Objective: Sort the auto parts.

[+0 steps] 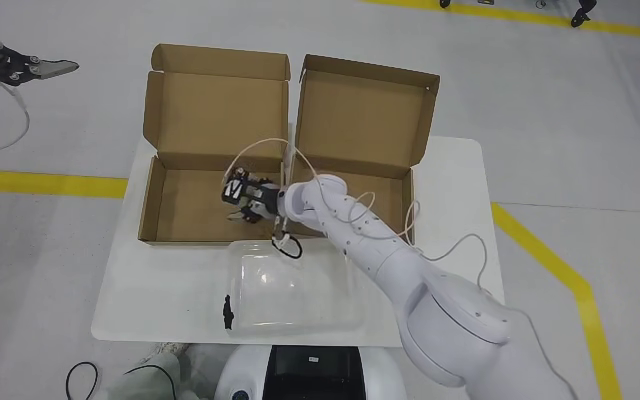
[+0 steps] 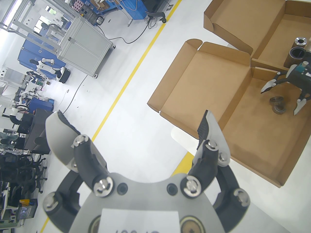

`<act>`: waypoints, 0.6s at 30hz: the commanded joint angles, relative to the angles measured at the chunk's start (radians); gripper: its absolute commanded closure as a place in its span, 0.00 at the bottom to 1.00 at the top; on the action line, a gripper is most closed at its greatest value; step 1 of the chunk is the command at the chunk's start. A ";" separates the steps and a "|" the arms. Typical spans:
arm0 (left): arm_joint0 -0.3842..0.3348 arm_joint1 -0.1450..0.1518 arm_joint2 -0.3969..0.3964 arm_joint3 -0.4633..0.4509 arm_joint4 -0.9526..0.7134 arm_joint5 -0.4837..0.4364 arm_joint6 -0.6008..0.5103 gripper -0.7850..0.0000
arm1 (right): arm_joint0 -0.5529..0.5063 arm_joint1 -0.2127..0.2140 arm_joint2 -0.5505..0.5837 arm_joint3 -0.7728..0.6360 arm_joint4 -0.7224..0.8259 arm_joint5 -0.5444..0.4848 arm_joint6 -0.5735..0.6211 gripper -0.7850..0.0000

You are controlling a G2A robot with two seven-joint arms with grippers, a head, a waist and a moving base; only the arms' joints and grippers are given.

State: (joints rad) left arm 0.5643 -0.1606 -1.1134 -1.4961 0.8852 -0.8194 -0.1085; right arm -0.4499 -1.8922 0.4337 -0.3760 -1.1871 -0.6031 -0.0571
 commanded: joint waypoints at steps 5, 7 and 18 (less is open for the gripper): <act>0.000 0.000 0.000 0.000 0.000 0.000 0.000 0.00 | -0.006 0.017 0.007 -0.033 -0.045 -0.027 -0.142 0.16; 0.000 0.000 0.000 0.000 0.000 0.000 0.000 0.00 | -0.011 0.027 0.011 -0.058 -0.065 -0.032 -0.184 0.15; 0.000 0.000 0.000 0.000 0.000 0.000 0.000 0.00 | -0.071 0.111 0.078 -0.189 -0.127 -0.059 -0.313 0.12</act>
State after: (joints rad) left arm 0.5643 -0.1606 -1.1134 -1.4961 0.8852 -0.8194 -0.1085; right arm -0.5141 -1.7894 0.5030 -0.5572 -1.3128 -0.6645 -0.3685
